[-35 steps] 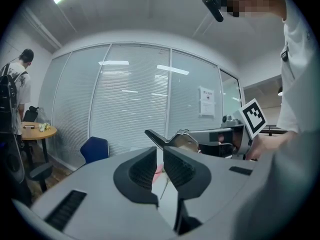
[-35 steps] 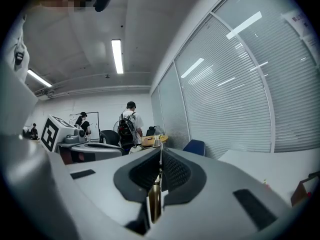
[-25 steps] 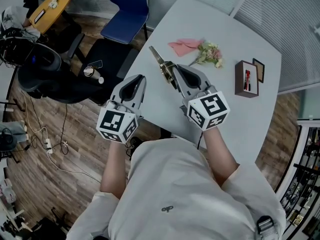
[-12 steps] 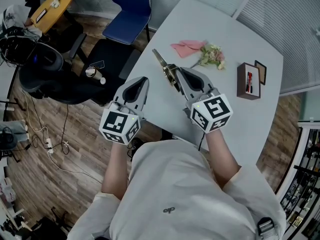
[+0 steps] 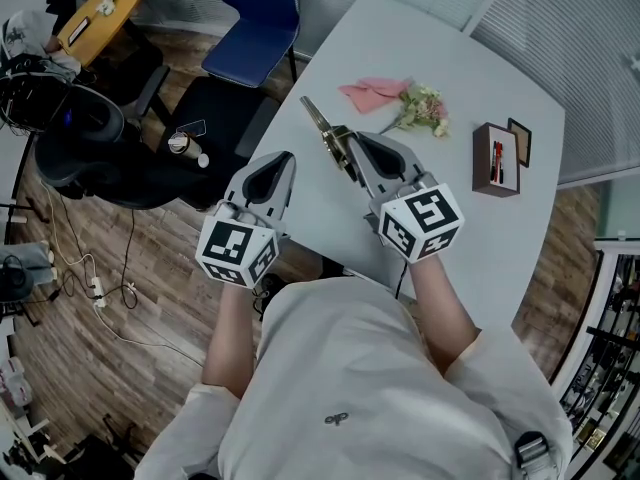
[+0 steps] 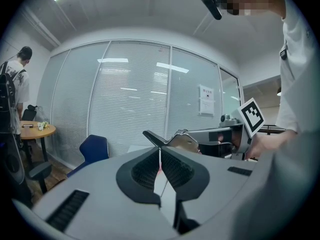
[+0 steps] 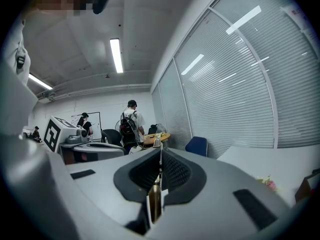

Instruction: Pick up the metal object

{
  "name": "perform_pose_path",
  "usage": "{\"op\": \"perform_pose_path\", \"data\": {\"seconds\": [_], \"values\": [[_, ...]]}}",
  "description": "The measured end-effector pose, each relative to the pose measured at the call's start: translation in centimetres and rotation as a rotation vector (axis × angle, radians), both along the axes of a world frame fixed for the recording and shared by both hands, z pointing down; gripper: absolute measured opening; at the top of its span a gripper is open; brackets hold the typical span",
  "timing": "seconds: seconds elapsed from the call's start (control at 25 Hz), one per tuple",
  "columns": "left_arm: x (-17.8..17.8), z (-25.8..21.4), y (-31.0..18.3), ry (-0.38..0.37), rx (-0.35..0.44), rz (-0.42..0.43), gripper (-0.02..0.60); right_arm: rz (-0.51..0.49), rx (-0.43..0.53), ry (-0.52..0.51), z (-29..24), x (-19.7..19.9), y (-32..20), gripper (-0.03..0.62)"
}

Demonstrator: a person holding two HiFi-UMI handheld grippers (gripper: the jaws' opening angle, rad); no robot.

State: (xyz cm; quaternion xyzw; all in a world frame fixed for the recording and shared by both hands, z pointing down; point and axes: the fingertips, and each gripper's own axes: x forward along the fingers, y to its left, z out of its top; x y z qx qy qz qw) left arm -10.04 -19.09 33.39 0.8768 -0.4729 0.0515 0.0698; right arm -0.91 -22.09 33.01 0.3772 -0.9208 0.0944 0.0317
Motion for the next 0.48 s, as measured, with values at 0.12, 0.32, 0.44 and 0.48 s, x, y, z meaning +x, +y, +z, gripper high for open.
{"op": "perform_pose_path", "data": {"seconds": [0.12,0.32,0.44,0.48], "values": [[0.09,0.04,-0.13,-0.001,-0.003,0.001,0.026,-0.001,-0.005,-0.003,0.04,0.09,-0.14,0.012],[0.03,0.09,-0.26,-0.002,-0.004,0.005,0.026,0.000,-0.005,-0.003,0.06,0.06,-0.26,0.012],[0.01,0.26,-0.31,-0.002,-0.005,0.007,0.026,0.001,-0.004,-0.004,0.18,0.02,-0.33,0.012],[0.00,0.33,-0.32,-0.003,-0.005,0.008,0.026,0.002,-0.005,-0.004,0.23,0.00,-0.35,0.012]]}}
